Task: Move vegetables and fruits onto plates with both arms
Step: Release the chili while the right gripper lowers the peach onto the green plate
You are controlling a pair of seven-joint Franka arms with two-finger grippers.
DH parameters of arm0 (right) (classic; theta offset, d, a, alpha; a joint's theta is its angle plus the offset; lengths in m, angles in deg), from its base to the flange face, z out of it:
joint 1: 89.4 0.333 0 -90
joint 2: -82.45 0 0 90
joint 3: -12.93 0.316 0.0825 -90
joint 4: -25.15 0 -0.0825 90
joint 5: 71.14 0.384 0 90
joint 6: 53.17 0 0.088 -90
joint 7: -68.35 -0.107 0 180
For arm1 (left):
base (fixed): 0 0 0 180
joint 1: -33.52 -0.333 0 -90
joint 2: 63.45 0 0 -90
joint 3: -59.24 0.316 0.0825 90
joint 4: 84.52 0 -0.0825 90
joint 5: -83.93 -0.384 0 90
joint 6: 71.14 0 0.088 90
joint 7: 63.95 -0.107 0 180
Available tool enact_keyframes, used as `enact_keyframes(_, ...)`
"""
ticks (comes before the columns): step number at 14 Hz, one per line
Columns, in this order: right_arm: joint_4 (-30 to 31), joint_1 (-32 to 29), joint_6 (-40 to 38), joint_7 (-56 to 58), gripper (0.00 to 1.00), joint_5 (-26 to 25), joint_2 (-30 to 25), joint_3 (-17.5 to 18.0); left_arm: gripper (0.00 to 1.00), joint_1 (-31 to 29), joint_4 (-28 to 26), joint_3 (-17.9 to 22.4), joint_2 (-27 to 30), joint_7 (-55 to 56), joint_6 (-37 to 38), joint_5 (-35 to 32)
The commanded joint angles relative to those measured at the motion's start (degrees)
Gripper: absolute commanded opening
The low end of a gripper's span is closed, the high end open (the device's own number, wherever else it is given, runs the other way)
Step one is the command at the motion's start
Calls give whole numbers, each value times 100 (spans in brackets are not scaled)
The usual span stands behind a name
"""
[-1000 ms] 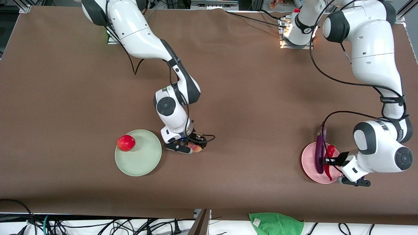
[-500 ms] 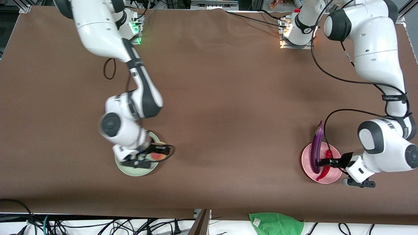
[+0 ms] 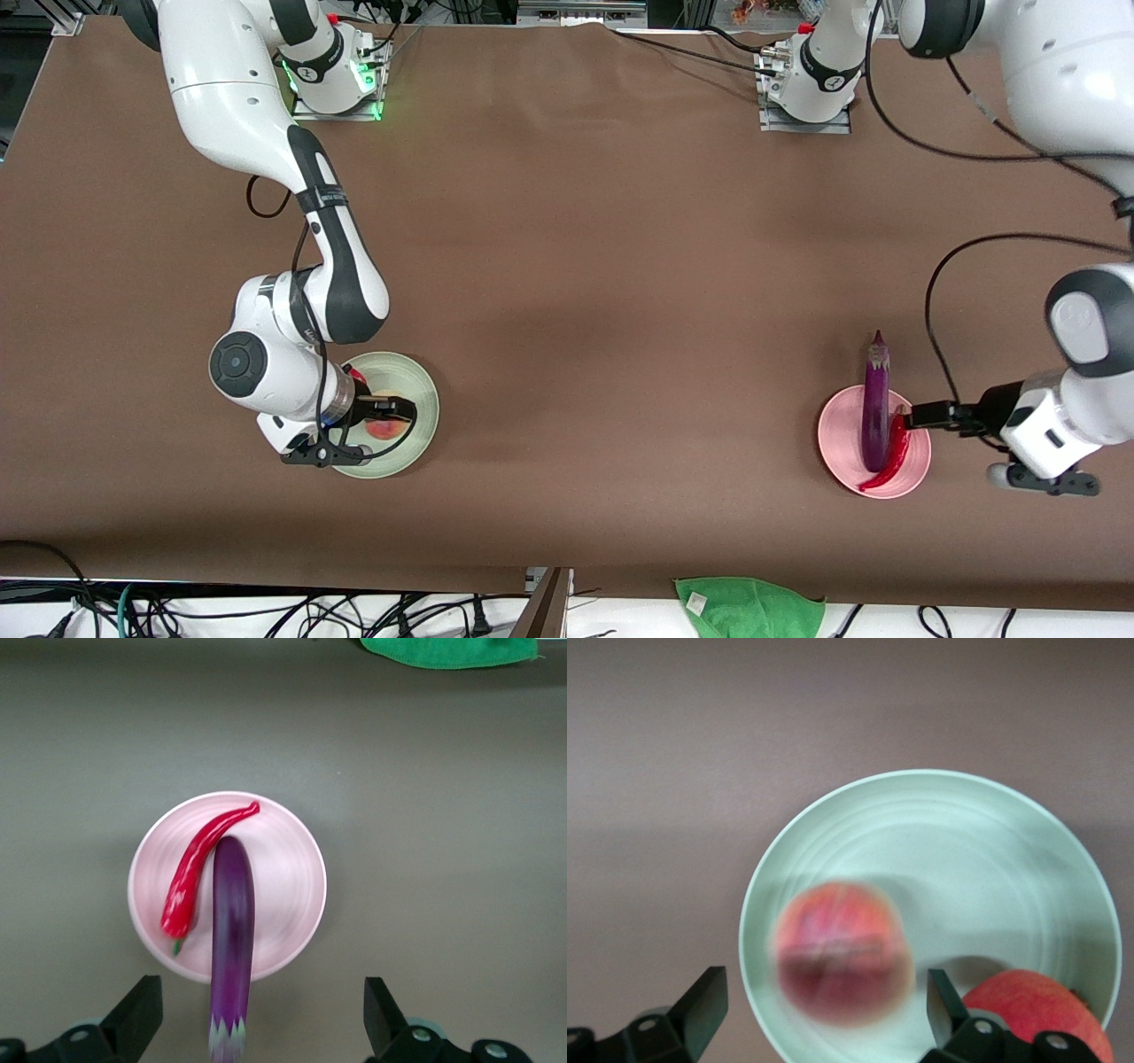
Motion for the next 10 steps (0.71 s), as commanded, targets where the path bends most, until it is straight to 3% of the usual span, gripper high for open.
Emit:
enact_keyframes(1, 41, -38, -597, 30, 100, -11, -403, 34, 100, 212, -372, 24, 873, 275, 573, -608)
enact_keyframes(7, 84, 41, -1792, -294, 100, -221, -1412, -149, 100, 204, -1082, -231, 2253, 284, 953, -1067)
enact_keyframes(10, 137, 23, -2758, -25, 100, -484, -2098, -456, 100, 73, -2179, -476, 3009, 842, 997, -1128)
